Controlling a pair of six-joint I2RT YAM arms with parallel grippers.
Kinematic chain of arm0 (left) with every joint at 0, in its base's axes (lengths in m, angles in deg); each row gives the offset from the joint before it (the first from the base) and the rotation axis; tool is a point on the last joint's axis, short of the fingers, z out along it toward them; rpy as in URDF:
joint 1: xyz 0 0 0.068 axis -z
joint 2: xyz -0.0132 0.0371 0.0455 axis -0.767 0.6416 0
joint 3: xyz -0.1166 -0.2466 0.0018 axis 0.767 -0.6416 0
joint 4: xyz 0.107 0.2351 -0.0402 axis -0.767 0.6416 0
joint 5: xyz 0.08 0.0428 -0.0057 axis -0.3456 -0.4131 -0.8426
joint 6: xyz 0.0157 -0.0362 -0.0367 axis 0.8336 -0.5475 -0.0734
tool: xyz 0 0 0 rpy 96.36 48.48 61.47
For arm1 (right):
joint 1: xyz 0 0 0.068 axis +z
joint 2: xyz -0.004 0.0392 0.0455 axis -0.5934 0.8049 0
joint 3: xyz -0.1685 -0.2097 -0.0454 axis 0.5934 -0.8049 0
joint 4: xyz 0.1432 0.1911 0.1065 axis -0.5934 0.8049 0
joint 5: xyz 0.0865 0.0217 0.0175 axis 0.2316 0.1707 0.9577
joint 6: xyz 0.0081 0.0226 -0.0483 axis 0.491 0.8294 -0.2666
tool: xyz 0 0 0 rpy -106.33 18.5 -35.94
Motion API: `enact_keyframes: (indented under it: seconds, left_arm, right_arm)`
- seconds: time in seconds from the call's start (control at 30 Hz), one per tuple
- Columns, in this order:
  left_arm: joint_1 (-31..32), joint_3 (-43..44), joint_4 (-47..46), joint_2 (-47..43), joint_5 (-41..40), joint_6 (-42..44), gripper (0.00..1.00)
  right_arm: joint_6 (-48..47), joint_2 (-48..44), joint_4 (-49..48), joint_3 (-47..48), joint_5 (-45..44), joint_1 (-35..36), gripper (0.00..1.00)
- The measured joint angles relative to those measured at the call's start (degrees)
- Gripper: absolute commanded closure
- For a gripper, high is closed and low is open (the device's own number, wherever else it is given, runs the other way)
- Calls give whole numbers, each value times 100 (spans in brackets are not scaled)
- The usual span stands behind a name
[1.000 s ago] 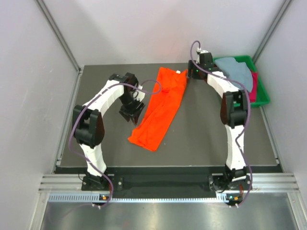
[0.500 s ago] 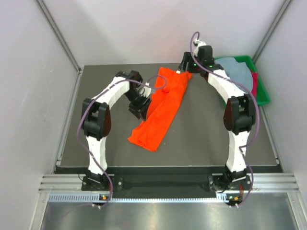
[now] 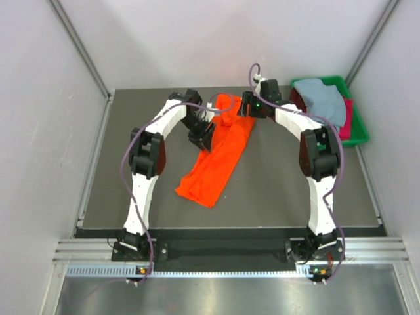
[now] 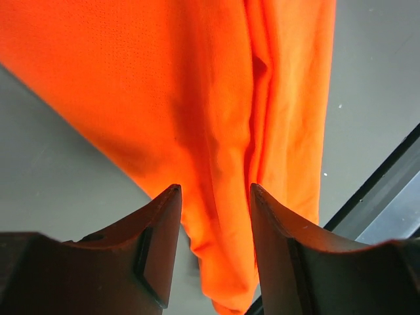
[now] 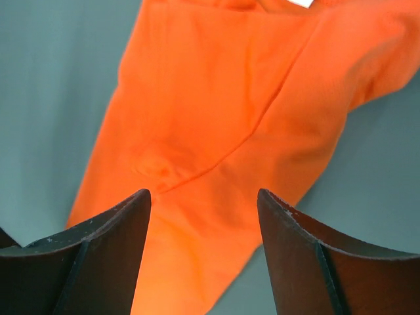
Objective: Fold and stack the t-shirts
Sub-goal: Fold the tshirt
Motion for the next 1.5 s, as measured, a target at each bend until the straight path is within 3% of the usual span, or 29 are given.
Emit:
enact_keyframes:
  seconds: [0.4,0.93,1.07,1.27,1.5]
  left_arm:
    - [-63,310,-66,603,26,-369,50]
    - [-439,984,-546,841,-1008,-671,50]
    - [-509,994,-623,846,-1060,-649,63]
    - [-544,861,-627,835,-767,-588,63]
    - [-538,219,-468,560,-179,-557,55]
  right_arm:
    - [-11,-31,-4,-109,-11,-37,33]
    - [-68,-249,-24,-291,-90,-37,32]
    - [-70,-269,-17,-310,-127,-37,32]
    - [-90,-275,-22,-310,-140,-37,32]
    - [-122,-278,-22,-310,-157,-37,32]
